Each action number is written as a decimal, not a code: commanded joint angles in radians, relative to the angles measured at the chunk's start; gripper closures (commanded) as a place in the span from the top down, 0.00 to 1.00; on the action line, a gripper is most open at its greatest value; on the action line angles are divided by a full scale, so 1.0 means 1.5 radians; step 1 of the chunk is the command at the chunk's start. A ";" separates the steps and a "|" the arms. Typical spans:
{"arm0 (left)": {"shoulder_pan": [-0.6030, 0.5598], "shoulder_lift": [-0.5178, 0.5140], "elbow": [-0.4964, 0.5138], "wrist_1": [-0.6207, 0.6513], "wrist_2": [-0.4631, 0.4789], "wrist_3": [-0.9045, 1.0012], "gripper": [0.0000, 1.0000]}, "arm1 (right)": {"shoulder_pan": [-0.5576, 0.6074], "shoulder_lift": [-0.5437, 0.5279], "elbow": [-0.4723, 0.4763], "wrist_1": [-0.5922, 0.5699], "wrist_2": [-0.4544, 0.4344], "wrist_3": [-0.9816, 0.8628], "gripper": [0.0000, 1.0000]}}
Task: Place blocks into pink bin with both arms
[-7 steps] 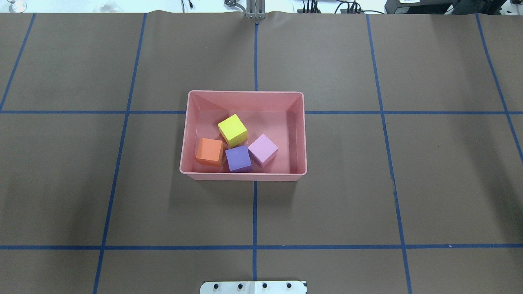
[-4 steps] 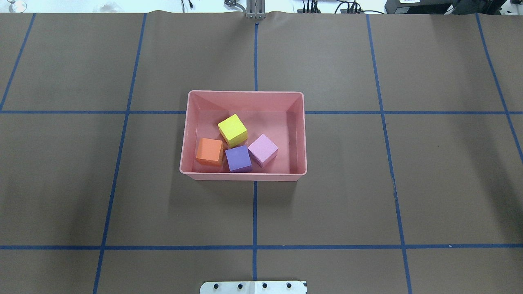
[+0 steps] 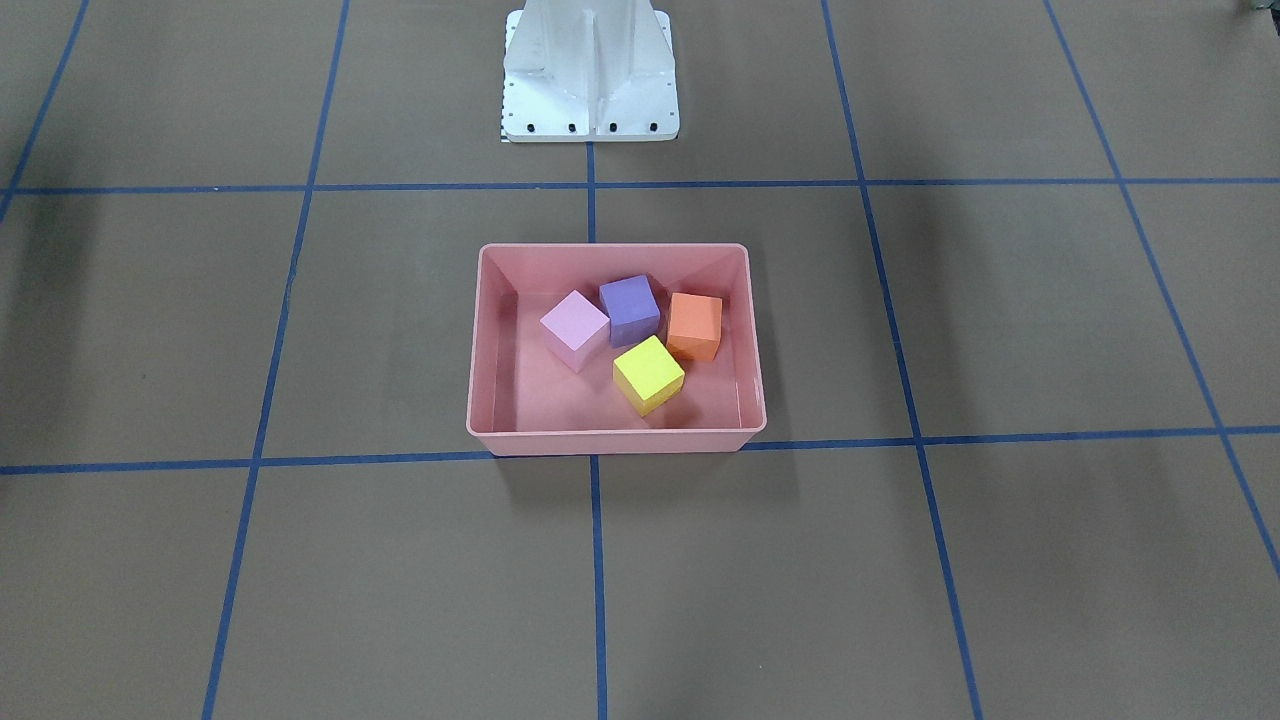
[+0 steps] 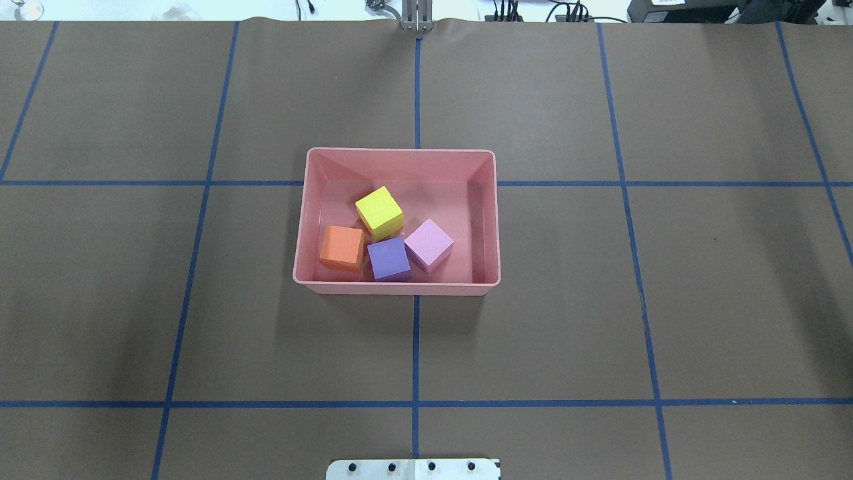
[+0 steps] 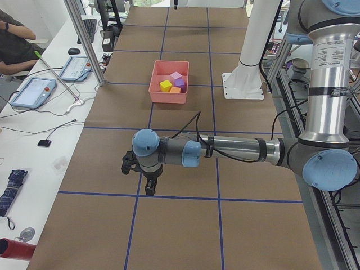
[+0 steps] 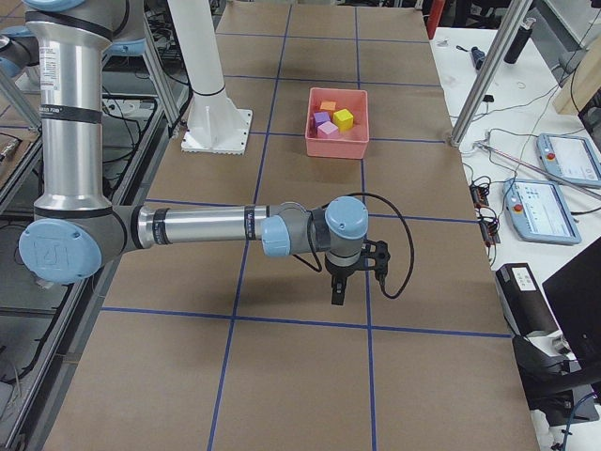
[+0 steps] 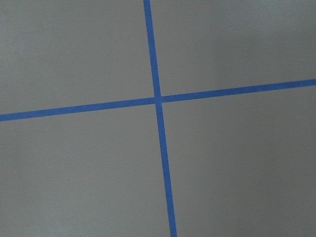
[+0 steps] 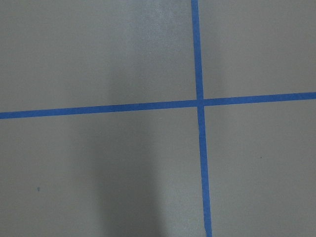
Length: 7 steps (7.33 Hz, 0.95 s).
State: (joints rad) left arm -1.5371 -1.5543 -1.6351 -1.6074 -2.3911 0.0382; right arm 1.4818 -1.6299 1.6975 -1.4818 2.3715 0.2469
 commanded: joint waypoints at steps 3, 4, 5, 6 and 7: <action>0.000 -0.001 0.000 0.001 -0.001 0.000 1.00 | 0.000 -0.010 0.001 0.002 0.000 -0.002 1.00; 0.000 -0.002 0.000 0.001 -0.001 -0.006 1.00 | 0.000 -0.009 0.000 0.002 0.000 -0.002 1.00; 0.001 -0.003 0.000 0.000 -0.001 -0.007 1.00 | 0.000 -0.010 0.002 0.002 0.000 -0.002 1.00; 0.001 -0.003 0.000 0.000 0.001 -0.007 1.00 | 0.000 -0.010 0.002 0.003 0.000 -0.002 1.00; 0.001 -0.005 0.000 0.001 0.000 -0.007 1.00 | 0.000 -0.009 0.003 0.002 0.000 -0.002 1.00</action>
State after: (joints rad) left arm -1.5358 -1.5590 -1.6352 -1.6071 -2.3914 0.0283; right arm 1.4818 -1.6440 1.7013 -1.4781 2.3715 0.2439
